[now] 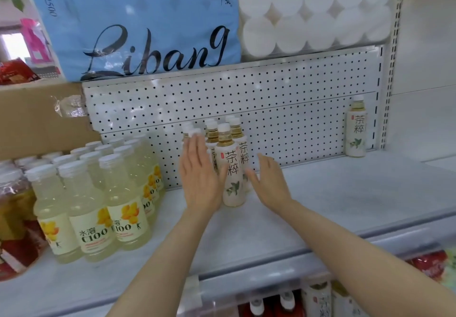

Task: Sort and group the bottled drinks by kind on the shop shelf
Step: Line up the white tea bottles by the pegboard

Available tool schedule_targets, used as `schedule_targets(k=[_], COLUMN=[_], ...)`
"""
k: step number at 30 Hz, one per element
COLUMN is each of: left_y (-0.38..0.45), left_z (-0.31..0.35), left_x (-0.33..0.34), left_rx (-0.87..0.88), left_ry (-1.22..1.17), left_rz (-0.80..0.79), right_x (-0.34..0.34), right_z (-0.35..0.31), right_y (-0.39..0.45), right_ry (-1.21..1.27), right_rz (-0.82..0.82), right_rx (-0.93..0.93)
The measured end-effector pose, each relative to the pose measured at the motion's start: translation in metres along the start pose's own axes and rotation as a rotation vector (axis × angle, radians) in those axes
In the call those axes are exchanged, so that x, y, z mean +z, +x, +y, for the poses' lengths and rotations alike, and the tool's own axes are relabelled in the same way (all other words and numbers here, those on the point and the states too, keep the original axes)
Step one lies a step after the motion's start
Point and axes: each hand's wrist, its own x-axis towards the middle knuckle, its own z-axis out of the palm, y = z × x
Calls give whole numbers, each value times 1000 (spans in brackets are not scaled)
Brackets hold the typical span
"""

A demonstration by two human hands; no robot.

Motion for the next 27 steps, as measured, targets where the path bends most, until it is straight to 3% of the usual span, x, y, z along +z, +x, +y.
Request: schedule_targets(k=[6, 11, 17, 22, 27], left_y=[42, 47, 49, 56, 54], left_z=[28, 36, 33, 19, 15], left_x=[8, 22, 29, 49, 50], left_rx=[262, 250, 188, 196, 211], left_ry=[159, 269, 266, 250, 271], left_rz=[-101, -145, -63, -13, -40], right_x=[-71, -118, -156, -172, -165], right_z=[73, 139, 225, 285, 313], right_y=[10, 40, 86, 127, 159], right_ry=[-217, -309, -351, -247, -22], right_rz=[102, 142, 182, 250, 172], right_rx=[-6, 70, 176, 331, 384])
